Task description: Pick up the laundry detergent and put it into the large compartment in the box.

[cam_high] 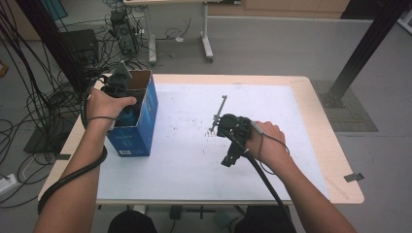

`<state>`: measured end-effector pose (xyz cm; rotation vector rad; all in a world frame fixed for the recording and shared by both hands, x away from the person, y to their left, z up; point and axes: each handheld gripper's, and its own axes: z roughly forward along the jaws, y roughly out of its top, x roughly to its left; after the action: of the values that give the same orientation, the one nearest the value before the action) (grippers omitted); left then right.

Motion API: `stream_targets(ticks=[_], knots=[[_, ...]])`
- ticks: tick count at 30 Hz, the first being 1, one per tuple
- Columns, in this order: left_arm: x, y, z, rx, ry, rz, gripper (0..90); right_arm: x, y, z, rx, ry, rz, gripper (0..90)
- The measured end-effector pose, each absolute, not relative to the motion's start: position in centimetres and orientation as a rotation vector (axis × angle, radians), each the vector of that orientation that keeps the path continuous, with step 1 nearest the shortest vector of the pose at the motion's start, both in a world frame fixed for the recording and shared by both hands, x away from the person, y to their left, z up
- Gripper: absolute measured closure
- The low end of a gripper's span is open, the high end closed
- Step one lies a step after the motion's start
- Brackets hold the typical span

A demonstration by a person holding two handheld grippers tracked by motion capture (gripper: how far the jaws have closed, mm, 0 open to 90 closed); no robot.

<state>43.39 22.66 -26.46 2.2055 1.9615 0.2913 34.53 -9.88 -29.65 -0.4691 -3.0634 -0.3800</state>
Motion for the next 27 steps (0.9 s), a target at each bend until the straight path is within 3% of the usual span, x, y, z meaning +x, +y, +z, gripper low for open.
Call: stream_targets(ticks=[20, 27], knots=[[42.5, 22.0, -23.1, 2.19, 1.916, 0.352, 32.4, 34.3, -9.9, -29.4, -0.464, -3.072, -0.395, 3.8], [42.1, 21.9, -22.1, 2.166, 1.905, 0.343, 25.2, 34.2, -9.8, -29.3, -0.452, -3.079, -0.394, 3.8]])
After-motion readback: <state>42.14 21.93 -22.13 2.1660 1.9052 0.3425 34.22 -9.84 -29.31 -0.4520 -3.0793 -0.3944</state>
